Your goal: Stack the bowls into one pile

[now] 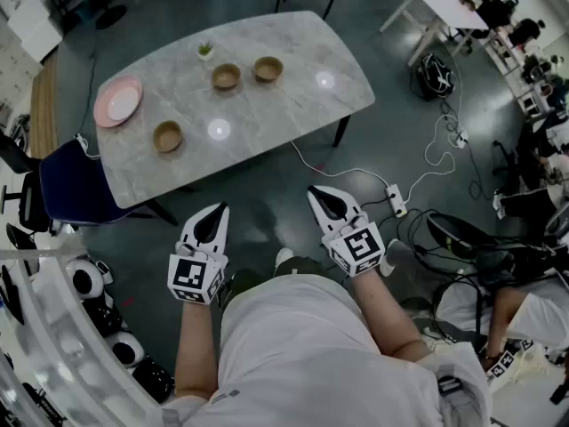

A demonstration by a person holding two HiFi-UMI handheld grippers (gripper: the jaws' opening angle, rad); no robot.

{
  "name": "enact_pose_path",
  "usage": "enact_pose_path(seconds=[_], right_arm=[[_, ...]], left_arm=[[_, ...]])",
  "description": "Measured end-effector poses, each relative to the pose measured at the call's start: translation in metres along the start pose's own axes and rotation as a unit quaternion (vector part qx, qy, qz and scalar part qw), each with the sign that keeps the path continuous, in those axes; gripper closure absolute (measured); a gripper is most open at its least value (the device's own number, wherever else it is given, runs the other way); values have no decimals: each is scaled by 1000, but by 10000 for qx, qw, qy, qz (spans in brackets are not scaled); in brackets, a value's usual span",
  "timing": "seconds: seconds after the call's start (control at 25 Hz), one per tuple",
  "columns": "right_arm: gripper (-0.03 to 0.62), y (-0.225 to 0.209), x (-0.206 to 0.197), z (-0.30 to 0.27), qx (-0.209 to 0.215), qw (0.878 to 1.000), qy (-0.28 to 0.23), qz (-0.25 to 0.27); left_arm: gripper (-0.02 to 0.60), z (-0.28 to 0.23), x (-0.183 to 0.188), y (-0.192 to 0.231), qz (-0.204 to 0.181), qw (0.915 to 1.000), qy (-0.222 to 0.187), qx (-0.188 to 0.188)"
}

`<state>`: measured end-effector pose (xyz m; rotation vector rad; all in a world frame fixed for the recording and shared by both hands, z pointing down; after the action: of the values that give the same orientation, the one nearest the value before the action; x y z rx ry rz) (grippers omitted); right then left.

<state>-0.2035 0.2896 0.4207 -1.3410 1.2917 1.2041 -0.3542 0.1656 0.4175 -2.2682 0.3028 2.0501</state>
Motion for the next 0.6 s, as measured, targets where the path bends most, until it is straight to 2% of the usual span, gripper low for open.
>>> enact_pose_path(seconds=[0.2,0.36,0.6], right_arm=[[585,-51,-18,39,-173,9995,7,-255],[583,-88,-26,64,-316,9970,-182,-680],[583,-131,-41,94,-718,9933,-192,-884]], left_arm=[[580,-50,-4,-43,-22,9998,146,-113],[580,-93,-3,-70,-169,9988,255,-377],[580,-149,-3,-104,-308,9956,415,-788]])
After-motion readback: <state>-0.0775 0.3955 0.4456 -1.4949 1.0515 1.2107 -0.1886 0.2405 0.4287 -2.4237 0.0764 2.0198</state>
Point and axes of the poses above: the fingertips, and each gripper's own axes: z backward along the fingers, y to its left, x out of its top, the point moved 2 cm from there along z, backward along the fingers, and after that the axes turned 8 degrees about -y, right-handed, at the moved point
